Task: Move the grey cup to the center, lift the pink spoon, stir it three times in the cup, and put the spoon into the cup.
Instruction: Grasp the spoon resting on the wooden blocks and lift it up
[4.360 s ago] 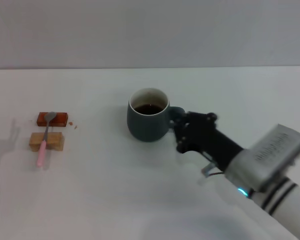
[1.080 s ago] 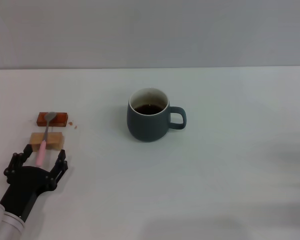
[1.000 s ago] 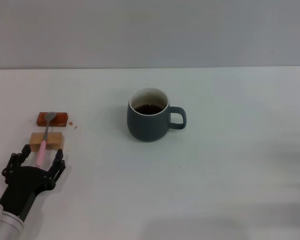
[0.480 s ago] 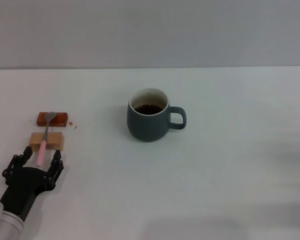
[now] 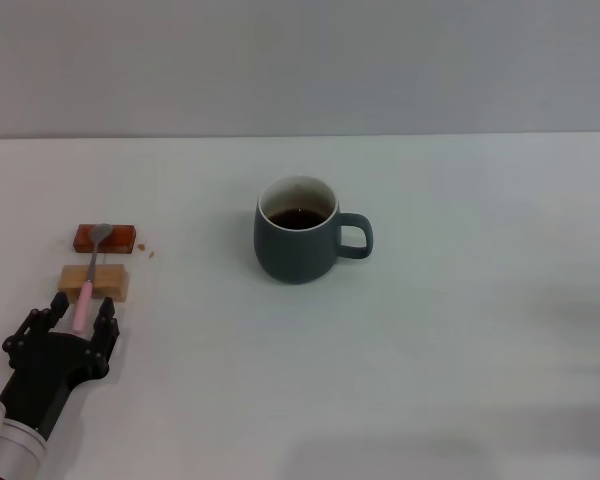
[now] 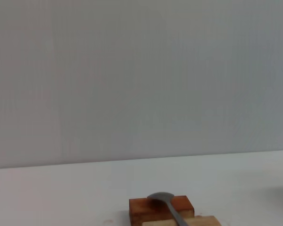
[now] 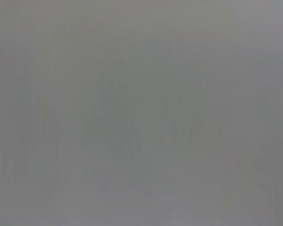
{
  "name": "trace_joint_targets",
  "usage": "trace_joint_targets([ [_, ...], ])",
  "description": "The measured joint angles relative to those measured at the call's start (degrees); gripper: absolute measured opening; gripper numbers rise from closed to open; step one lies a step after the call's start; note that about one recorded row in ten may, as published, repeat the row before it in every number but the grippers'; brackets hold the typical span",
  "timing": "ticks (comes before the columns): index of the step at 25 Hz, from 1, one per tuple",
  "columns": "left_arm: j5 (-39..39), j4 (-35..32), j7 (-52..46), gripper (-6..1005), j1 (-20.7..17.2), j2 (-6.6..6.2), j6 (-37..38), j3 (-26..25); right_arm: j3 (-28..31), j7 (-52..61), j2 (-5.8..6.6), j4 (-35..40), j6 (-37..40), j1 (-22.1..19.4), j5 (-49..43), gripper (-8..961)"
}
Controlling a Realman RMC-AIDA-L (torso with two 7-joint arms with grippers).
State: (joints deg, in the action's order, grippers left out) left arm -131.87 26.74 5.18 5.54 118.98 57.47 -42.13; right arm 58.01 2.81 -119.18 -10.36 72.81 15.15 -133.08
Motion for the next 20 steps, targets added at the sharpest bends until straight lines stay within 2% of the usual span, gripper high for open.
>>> trace_joint_targets([
  [3,0.0,0.0,0.0,643,0.1,-0.07,0.0,0.0,0.0,0.0,0.00,0.0,-0.1,0.1,0.0,-1],
  [8,0.0,0.1,0.0,521,0.1,-0.09,-0.4,0.0,0.0,0.0,0.01,0.0,-0.2,0.2,0.0,-1],
  [20,0.0,0.7,0.1,493,0.5,-0.05,-1.1,0.0,0.0,0.0,0.01,0.0,-0.3,0.2,0.0,-2],
])
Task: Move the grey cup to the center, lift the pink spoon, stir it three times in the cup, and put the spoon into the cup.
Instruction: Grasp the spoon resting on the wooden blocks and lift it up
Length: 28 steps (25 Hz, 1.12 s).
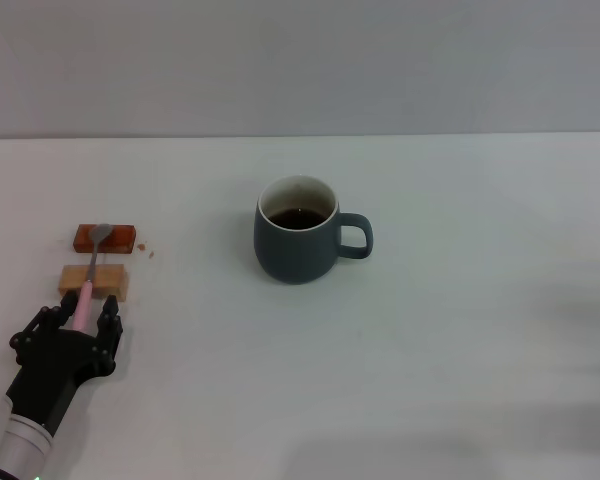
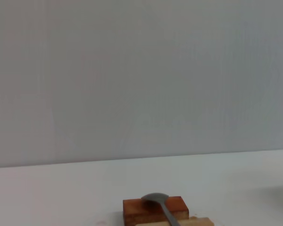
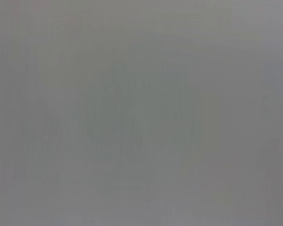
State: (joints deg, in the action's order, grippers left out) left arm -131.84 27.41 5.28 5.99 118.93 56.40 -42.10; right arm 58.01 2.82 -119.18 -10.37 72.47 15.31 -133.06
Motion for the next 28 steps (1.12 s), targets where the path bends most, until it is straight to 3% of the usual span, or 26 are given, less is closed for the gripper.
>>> trace_joint_targets([
  [23,1.2,-0.2,-1.1,332,0.0,-0.15,-0.5,-0.1,-0.1,0.0,0.00,0.0,0.1,-0.2,0.0,-2],
  [28,1.4,-0.2,-1.3,245,0.3,-0.27,-1.1,0.0,-0.2,0.0,0.00,0.0,0.3,-0.2,0.0,-1],
])
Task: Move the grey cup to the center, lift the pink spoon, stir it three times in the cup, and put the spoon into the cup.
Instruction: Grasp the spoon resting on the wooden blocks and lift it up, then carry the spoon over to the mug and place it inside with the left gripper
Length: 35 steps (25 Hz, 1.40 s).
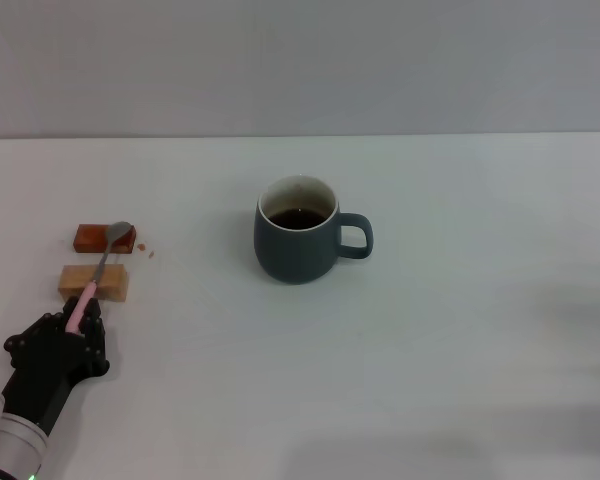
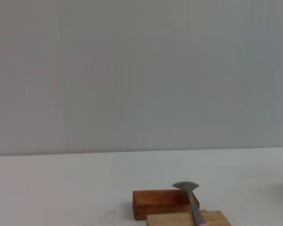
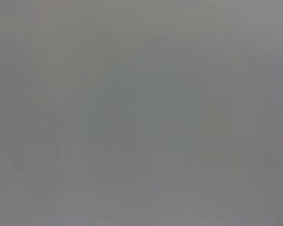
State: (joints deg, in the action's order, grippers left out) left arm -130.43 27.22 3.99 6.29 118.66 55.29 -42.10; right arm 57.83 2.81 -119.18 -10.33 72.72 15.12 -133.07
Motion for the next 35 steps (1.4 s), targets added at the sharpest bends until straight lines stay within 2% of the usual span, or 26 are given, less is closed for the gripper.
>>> trace_joint_targets([
  [4,-0.1,0.4,0.0,175,-0.2,-0.02,0.4,0.0,0.0,0.0,0.00,0.1,0.1,0.0,0.0,-2],
  [12,-0.4,2.1,2.6,175,-1.0,-0.06,3.3,0.7,0.0,0.0,0.00,0.0,0.2,-0.1,-0.1,-1],
  [17,-0.5,5.4,2.9,175,-1.4,-0.70,3.2,0.7,0.0,0.0,0.00,0.0,0.2,-0.1,-0.1,-2],
  [18,-1.0,7.9,2.9,175,-1.2,-1.56,1.9,0.6,0.0,0.0,0.00,0.0,0.2,-0.1,-0.1,-2],
  [19,-1.0,7.9,2.9,175,-1.2,-1.56,1.9,0.6,0.0,0.0,0.00,0.0,0.2,-0.1,-0.1,-2],
  [20,-2.4,10.9,2.9,175,-1.2,-2.82,-0.1,0.1,0.0,0.0,0.00,0.0,0.2,-0.1,-0.1,-1],
  [23,-5.8,17.9,2.9,175,-2.0,-5.33,-5.4,-2.1,0.0,0.0,-0.01,0.0,0.2,-0.1,-0.1,-1],
  [26,-11.5,30.6,3.1,175,-4.6,-9.26,-17.0,-7.3,0.0,0.0,-0.01,0.0,0.3,-0.5,0.1,0],
  [28,-15.6,39.3,3.2,175,-6.6,-11.08,-25.7,-11.5,0.0,0.0,-0.01,0.0,0.5,-0.7,0.1,0],
  [29,-17.7,43.5,3.2,175,-7.6,-11.73,-30.2,-13.7,0.0,0.0,-0.01,0.0,0.7,-0.8,0.2,0],
  [32,-23.5,54.9,3.2,175,-9.5,-12.27,-44.2,-19.7,0.2,0.0,-0.01,0.0,1.0,-1.3,0.3,0],
  [35,-25.6,61.4,3.6,175,-9.5,-12.95,-53.1,-22.1,0.5,0.0,-0.01,0.0,1.0,-1.7,0.4,-1],
])
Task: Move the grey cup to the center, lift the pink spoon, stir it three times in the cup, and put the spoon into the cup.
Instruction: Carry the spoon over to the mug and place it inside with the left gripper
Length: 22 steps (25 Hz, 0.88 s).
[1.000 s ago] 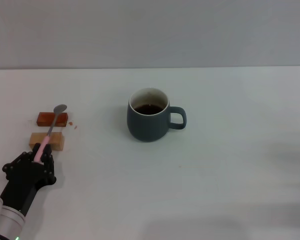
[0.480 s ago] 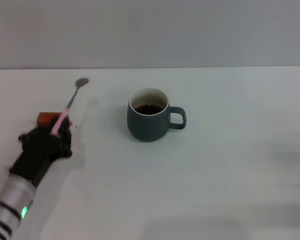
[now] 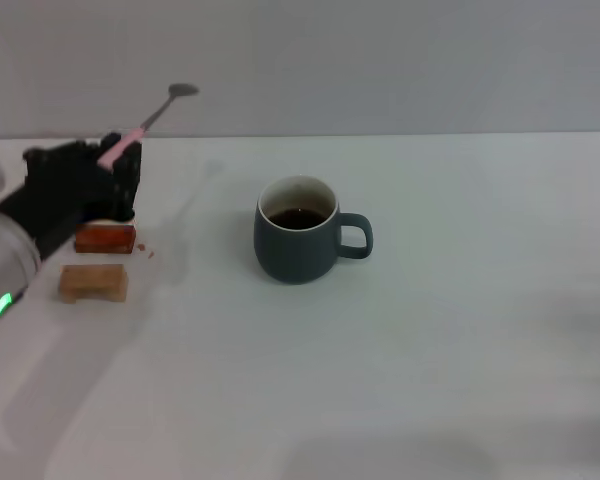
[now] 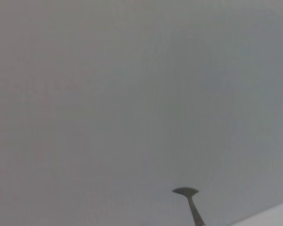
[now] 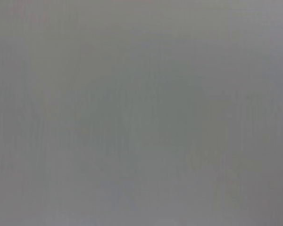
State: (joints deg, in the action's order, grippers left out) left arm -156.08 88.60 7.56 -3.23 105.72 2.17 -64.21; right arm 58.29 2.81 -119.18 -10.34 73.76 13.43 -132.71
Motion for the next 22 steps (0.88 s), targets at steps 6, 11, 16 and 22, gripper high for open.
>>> trace_joint_targets([
  [6,0.9,17.0,11.5,175,1.9,1.06,-26.5,-6.8,0.5,0.0,0.00,0.1,0.0,-0.4,0.1,-1],
  [11,10.5,23.2,30.3,175,3.2,6.96,-42.3,-15.3,0.6,0.0,0.01,0.3,0.0,-0.5,1.0,-2],
  [16,17.4,24.4,42.7,175,5.2,11.91,-53.3,-23.8,1.3,0.1,0.08,1.1,0.9,-0.9,2.8,-2],
  [22,17.4,23.9,45.0,175,8.6,11.97,-60.9,-26.7,1.3,0.1,0.10,1.9,2.9,-2.6,6.1,-1],
])
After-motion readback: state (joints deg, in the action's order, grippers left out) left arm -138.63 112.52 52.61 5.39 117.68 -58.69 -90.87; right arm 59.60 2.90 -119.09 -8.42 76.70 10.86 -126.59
